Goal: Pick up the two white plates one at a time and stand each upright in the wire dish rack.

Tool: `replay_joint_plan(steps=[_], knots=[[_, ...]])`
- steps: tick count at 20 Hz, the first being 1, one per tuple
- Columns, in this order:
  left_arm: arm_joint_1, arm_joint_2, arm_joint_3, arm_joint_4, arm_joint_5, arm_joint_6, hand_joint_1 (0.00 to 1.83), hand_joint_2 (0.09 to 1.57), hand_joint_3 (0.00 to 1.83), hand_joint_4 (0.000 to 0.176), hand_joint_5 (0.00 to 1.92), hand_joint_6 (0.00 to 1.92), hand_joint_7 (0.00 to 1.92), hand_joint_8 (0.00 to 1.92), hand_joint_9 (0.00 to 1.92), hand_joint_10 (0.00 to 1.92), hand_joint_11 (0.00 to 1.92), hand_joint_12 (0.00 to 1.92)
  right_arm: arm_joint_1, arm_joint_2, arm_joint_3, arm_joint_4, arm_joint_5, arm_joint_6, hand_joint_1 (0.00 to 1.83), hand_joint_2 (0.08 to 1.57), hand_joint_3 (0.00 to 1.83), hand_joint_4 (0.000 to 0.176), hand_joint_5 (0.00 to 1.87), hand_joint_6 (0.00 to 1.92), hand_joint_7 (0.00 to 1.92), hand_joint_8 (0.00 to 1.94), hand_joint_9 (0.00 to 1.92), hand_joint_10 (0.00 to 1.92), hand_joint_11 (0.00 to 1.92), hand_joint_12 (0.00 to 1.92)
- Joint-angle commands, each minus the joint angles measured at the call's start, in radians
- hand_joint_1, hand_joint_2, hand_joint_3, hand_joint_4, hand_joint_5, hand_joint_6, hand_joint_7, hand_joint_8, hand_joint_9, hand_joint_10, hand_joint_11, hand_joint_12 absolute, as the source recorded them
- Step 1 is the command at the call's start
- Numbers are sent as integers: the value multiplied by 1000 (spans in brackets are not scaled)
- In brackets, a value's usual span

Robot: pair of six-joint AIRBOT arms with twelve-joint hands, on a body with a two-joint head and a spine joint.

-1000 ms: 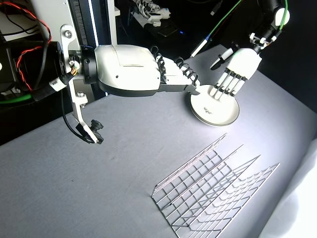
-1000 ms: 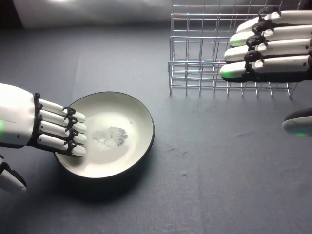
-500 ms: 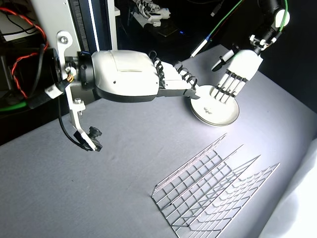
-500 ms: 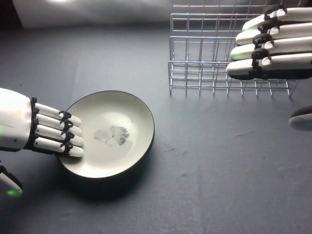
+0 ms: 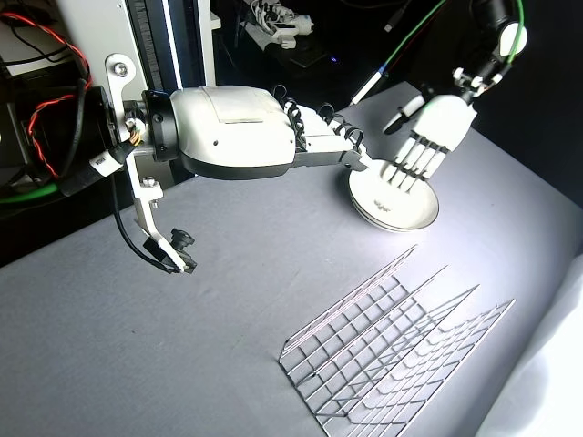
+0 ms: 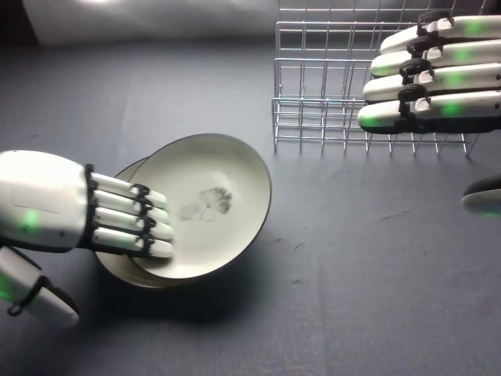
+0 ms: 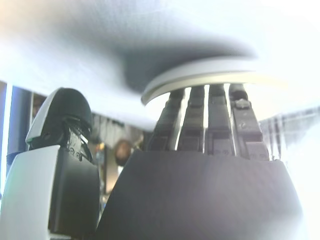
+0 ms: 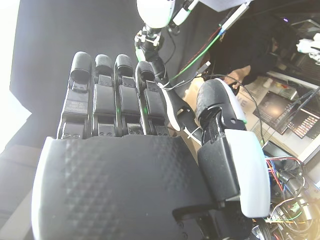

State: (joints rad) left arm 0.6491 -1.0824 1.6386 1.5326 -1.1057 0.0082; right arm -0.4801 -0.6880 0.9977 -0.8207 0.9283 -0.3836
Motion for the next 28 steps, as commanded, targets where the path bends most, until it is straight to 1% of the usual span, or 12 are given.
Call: replay_joint_plan(steps=[1, 3, 5, 6, 7, 8, 15, 18, 20, 23, 26, 28], knots=[[2, -12, -10, -21, -32, 3, 0, 1227, 1, 0, 95, 9, 66, 11, 40, 10, 11, 6, 2, 3, 0, 64, 89, -2, 170, 1365, 0, 0, 211, 4, 203, 4, 184, 10, 0, 473], [-3, -25, -26, -26, -29, 3, 0, 1222, 0, 0, 92, 5, 61, 6, 39, 7, 15, 8, 1, 3, 0, 64, 90, -4, 237, 1354, 0, 0, 214, 6, 212, 5, 186, 7, 0, 425], [-11, -36, -41, -27, -22, 3, 0, 1226, 0, 0, 104, 9, 75, 10, 53, 12, 21, 12, -2, 2, 0, 62, 90, -8, 541, 1296, 0, 0, 194, 2, 188, 1, 167, 4, 0, 446], [-14, -39, -44, -27, -21, 3, 0, 1226, 0, 0, 104, 9, 75, 10, 53, 12, 21, 12, -7, 0, 0, 60, 90, -8, 541, 1296, 0, 0, 194, 2, 188, 1, 167, 4, 0, 446], [-19, -43, -50, -27, -20, 3, 0, 1228, 1, 0, 104, 8, 77, 9, 56, 11, 29, 16, -14, -3, 1, 52, 89, -8, 1024, 1156, 0, 0, 92, 0, 60, 0, 53, 0, 0, 253], [-23, -46, -53, -27, -20, 3, 0, 1232, 3, 0, 91, 2, 65, 3, 45, 5, 13, 10, -18, -8, 2, 40, 87, -8, 1237, 1060, 0, 0, 131, 8, 90, 5, 89, 11, 0, 392], [-21, -50, -60, -27, -17, 3, 0, 1236, 4, 0, 97, 8, 75, 8, 54, 7, 23, 20, -26, -94, 52, 9, 13, -8, 1456, 1009, 0, 0, 17, 3, 0, 0, 47, 1, 0, 491], [-20, -51, -59, -27, -17, 3, 0, 1238, 4, 0, 98, 7, 75, 6, 55, 6, 20, 19, -29, -140, 86, 8, 1, -8, 1435, 987, 0, 0, 1, 0, 0, 0, 14, 2, 0, 398], [-20, -51, -59, -27, -17, 3, 0, 1222, 0, 0, 175, 9, 150, 11, 119, 10, 76, 65, -29, -179, 106, 8, -21, -8, 1446, 1016, 4, 0, 0, 0, 0, 0, 1, 0, 0, 535], [-18, -51, -57, -29, -17, 3, 0, 1222, 0, 0, 190, 9, 151, 5, 116, 4, 64, 75, -29, -232, 120, 8, -56, -8, 1451, 1037, 3, 0, 0, 0, 0, 0, 0, 0, 0, 379], [-13, -51, -57, -33, -17, 3, 0, 1224, 1, 0, 91, 0, 54, 0, 33, 0, 7, 7, -29, -297, 150, 7, -91, -8, 1414, 1016, 0, 0, 0, 0, 0, 0, 0, 0, 0, 497], [-12, -53, -54, -33, -17, 3, 0, 1234, 5, 0, 106, 8, 74, 10, 54, 9, 28, 15, -28, -332, 179, 4, -99, -7, 1420, 1011, 0, 0, 0, 0, 0, 0, 9, 3, 0, 440]])
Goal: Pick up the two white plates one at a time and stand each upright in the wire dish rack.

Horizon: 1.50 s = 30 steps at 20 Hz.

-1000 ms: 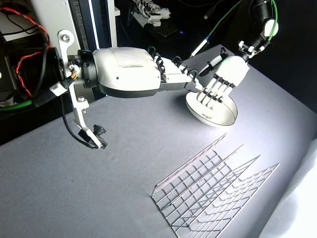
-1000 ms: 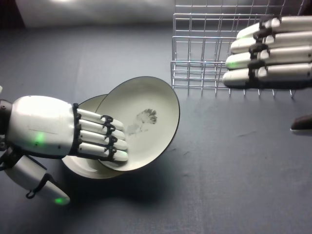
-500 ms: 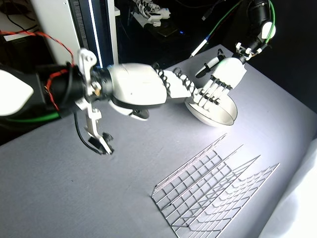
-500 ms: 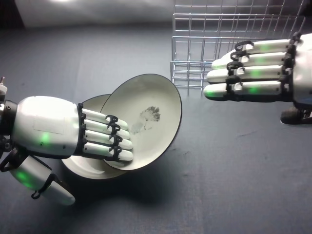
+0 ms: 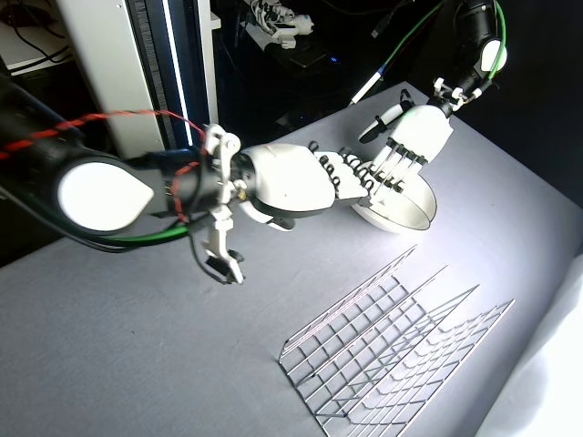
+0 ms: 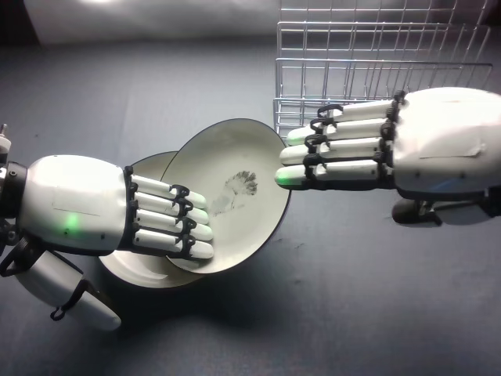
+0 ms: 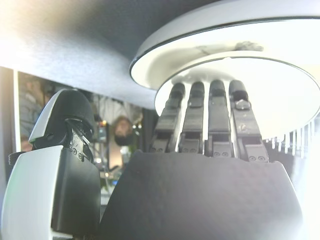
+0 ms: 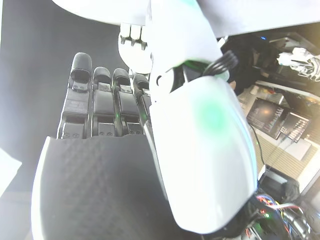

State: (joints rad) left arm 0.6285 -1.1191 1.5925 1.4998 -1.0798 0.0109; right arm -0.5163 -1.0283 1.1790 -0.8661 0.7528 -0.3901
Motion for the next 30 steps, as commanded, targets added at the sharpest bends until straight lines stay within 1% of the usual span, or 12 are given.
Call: replay_joint_plan(steps=[1, 5, 7, 8, 11, 15, 19, 23, 24, 25, 28, 30], knots=[[9, -17, -7, 0, -43, 0, 0, 1235, 5, 0, 118, 11, 90, 14, 68, 13, 43, 23, 11, -10, 13, 49, 67, 0, 1419, 1019, 0, 0, 0, 0, 0, 0, 9, 2, 0, 406], [14, -19, -6, -4, -43, 0, 0, 1236, 4, 0, 105, 2, 63, 0, 42, 0, 24, 19, 25, -90, 65, 49, 43, 5, 1436, 1015, 0, 0, 23, 5, 17, 4, 55, 11, 0, 473], [14, -20, -6, -7, -43, 0, 0, 1235, 3, 0, 106, 1, 71, 4, 49, 3, 26, 22, 37, -134, 89, 49, 34, 3, 1428, 1027, 3, 0, 19, 1, 9, 0, 51, 5, 0, 442], [15, -21, -6, -7, -43, 0, 0, 1235, 2, 0, 104, 0, 70, 3, 44, 1, 15, 18, 44, -153, 97, 49, 26, 3, 1433, 1026, 2, 0, 30, 3, 26, 4, 66, 8, 0, 469], [18, -22, -5, -7, -43, 0, 0, 1233, 1, 0, 120, 6, 90, 10, 67, 9, 44, 34, 59, -202, 124, 46, 11, 4, 1431, 1028, 1, 0, 42, 4, 43, 3, 103, 12, 0, 510], [23, -22, -4, -11, -43, 0, 0, 1233, 0, 0, 124, 4, 99, 7, 74, 7, 33, 37, 69, -248, 149, 43, -4, 4, 1423, 1017, 0, 0, 87, 10, 64, 3, 115, 8, 0, 552], [25, -21, -5, -11, -43, 0, 0, 1231, 0, 0, 118, 6, 94, 6, 68, 6, 29, 42, 58, -286, 170, 35, -13, 4, 1455, 1016, 0, 0, 91, 2, 90, 3, 179, 16, 0, 700], [25, -22, -4, -11, -43, 0, 0, 1236, 2, 0, 109, 1, 90, 3, 65, 3, 23, 46, 52, -333, 222, 27, -13, 4, 1427, 1013, 0, 0, 133, 6, 135, 5, 206, 12, 0, 828], [25, -23, -3, -11, -43, 0, 0, 1239, 3, 0, 118, 5, 99, 7, 73, 6, 26, 49, 51, -345, 238, 27, -13, 4, 1394, 1026, 4, 0, 108, 2, 112, 2, 179, 5, 0, 770], [25, -23, -3, -11, -43, 0, 0, 1240, 3, 0, 119, 5, 97, 5, 70, 4, 28, 51, 50, -353, 247, 27, -13, 4, 1417, 1023, 1, 0, 119, 5, 127, 5, 200, 11, 0, 774], [25, -25, -3, -11, -43, 0, 0, 1239, 2, 0, 120, 4, 104, 6, 82, 8, 30, 60, 50, -378, 283, 27, -9, 4, 1417, 1021, 0, 0, 138, 4, 155, 6, 224, 11, 0, 828], [25, -25, -3, -11, -43, 0, 0, 1234, 0, 0, 90, 0, 71, 0, 47, 0, 1, 49, 51, -389, 297, 27, -7, 4, 1432, 1011, 0, 0, 167, 8, 203, 10, 267, 19, 0, 886]])
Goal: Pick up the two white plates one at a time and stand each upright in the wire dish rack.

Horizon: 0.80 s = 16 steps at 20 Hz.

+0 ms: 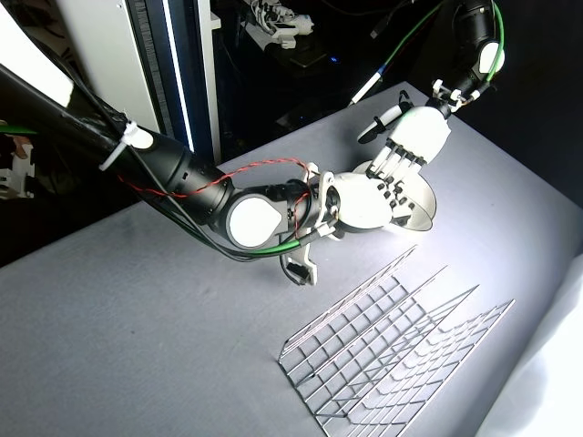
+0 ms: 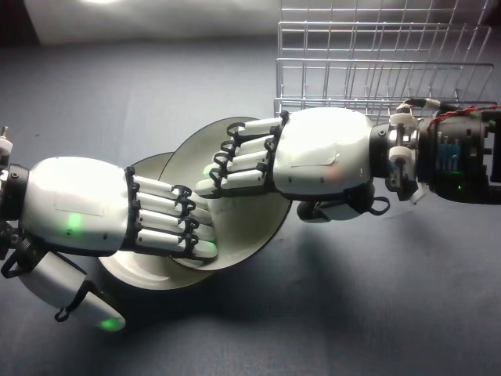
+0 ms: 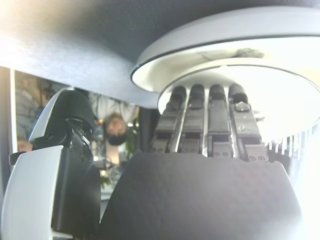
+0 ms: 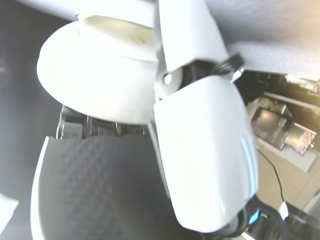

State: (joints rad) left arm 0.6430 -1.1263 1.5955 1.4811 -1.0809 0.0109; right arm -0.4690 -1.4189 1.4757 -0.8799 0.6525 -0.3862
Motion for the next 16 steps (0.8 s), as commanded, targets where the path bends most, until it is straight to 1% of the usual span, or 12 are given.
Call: replay_joint_plan(steps=[1, 3, 4, 6, 7, 8, 9, 10, 11, 12, 13, 16], knots=[[10, -18, -6, 8, -42, 0, 0, 1238, 1, 0, 118, 11, 100, 12, 72, 10, 18, 60, 4, -3, 4, 41, 94, 0, 1433, 1015, 0, 0, 172, 7, 213, 9, 280, 20, 0, 917], [10, -18, -5, 8, -42, 0, 0, 1235, 0, 0, 94, 0, 76, 0, 51, 0, 1, 58, 4, -11, 8, 41, 94, 0, 1447, 1035, 6, 0, 183, 6, 215, 4, 305, 22, 0, 955], [10, -18, -5, 8, -42, 0, 0, 1240, 2, 0, 108, 6, 86, 5, 59, 4, 9, 65, 4, -20, 14, 41, 93, -2, 1422, 1039, 4, 0, 233, 15, 271, 14, 360, 31, 0, 1059], [10, -18, -5, 8, -42, 0, 0, 1240, 2, 0, 108, 6, 86, 5, 59, 4, 9, 65, 5, -24, 16, 41, 93, -2, 1422, 1039, 4, 0, 233, 15, 271, 14, 360, 31, 0, 1059], [10, -18, -5, 7, -42, 0, 0, 1231, 0, 0, 95, 1, 69, 0, 46, 0, 4, 67, 6, -27, 19, 41, 92, -2, 1404, 1066, 7, 0, 390, 44, 394, 26, 463, 54, 1, 1170], [10, -19, -5, 7, -42, 0, 0, 1230, 0, 0, 94, 1, 67, 1, 44, 0, 0, 67, 6, -30, 24, 41, 91, -3, 1408, 1060, 2, 0, 724, 80, 782, 72, 784, 132, 341, 1145], [11, -19, -5, 7, -42, 0, 0, 1237, 1, 0, 108, 6, 80, 6, 52, 4, 0, 68, 7, -33, 28, 41, 91, -3, 1388, 1092, 1, 0, 848, 858, 1043, 576, 901, 965, 575, 1115], [11, -19, -5, 7, -42, 0, 0, 1243, 2, 0, 96, 1, 72, 2, 44, 0, 0, 42, 9, -36, 33, 41, 91, -3, 1472, 1101, 0, 0, 896, 970, 1061, 705, 952, 1043, 671, 1482], [12, -19, -5, 7, -42, 0, 0, 1245, 2, 0, 86, 0, 61, 0, 35, 0, 0, 21, 11, -38, 36, 41, 90, -3, 1495, 1084, 1, 0, 965, 901, 991, 823, 1067, 931, 772, 1520], [12, -19, -4, 7, -42, 0, 0, 1238, 0, 0, 106, 8, 89, 10, 63, 11, 26, 33, 13, -40, 39, 41, 89, -3, 1496, 1073, 0, 0, 998, 864, 1041, 722, 1082, 887, 811, 1513], [13, -19, -4, 7, -42, 0, 0, 1240, 0, 0, 104, 6, 87, 9, 63, 9, 26, 35, 15, -42, 41, 41, 88, -3, 1498, 1066, 0, 0, 961, 876, 1061, 700, 1121, 832, 847, 1491], [21, -19, -3, -4, -42, 0, 0, 1252, 5, 0, 115, 8, 98, 9, 68, 8, 16, 35, 16, -44, 41, 41, 88, -5, 1498, 1063, 0, 0, 932, 927, 1104, 624, 1129, 798, 867, 1475]])
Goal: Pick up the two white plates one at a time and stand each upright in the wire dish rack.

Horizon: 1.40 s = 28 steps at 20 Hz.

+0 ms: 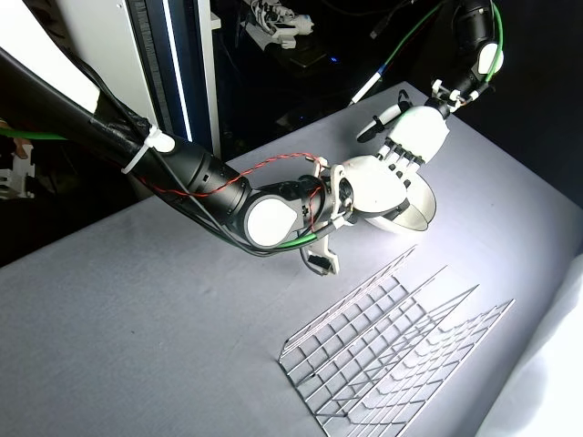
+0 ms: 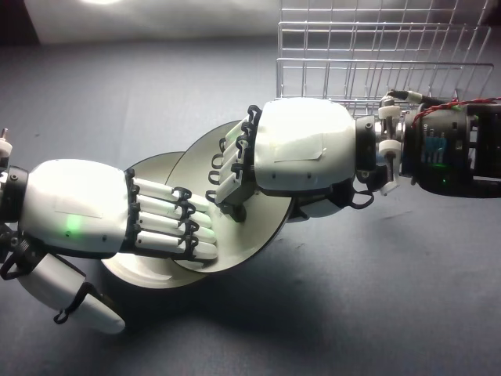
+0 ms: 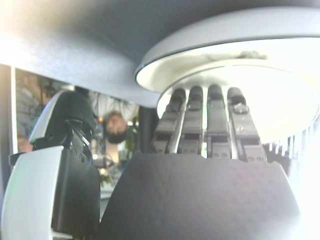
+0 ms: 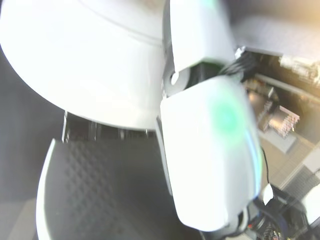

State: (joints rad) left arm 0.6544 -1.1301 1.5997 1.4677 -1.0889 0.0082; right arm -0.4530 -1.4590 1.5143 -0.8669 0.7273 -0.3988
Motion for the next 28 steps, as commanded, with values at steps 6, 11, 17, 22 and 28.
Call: replay_joint_plan(steps=[6, 11, 17, 22, 28], knots=[[-7, 49, -10, -109, -61, -24, 0, 1242, 0, 0, 114, 3, 95, 3, 70, 4, 24, 48, -1, -2, 2, 28, 27, 7, 1388, 1080, 0, 0, 898, 1049, 1084, 731, 1066, 996, 969, 988], [-53, 131, -11, -155, -83, -70, 0, 1236, 0, 0, 119, 6, 105, 8, 81, 7, 29, 63, 7, -1, -2, 28, 63, 1, 1496, 1083, 0, 0, 860, 1017, 1054, 740, 1089, 850, 836, 1509], [-102, 216, -25, -169, -99, -117, 0, 1244, 2, 0, 125, 4, 106, 4, 79, 3, 12, 74, 53, 66, -102, 29, 67, 2, 1497, 1077, 1, 0, 890, 998, 1059, 706, 1117, 832, 811, 1512], [-102, 283, -44, -238, -102, -133, 0, 1240, 0, 0, 134, 3, 119, 5, 90, 5, 35, 58, 103, 147, -201, 100, 52, 2, 1411, 1072, 1, 0, 907, 1043, 1089, 684, 1100, 926, 861, 1182], [-102, 276, 3, -286, -114, -133, 0, 1236, 0, 0, 124, 9, 112, 10, 89, 10, 38, 80, 153, 236, -323, 211, 13, 2, 1390, 1071, 0, 0, 923, 1037, 1093, 691, 1091, 961, 923, 1021]])
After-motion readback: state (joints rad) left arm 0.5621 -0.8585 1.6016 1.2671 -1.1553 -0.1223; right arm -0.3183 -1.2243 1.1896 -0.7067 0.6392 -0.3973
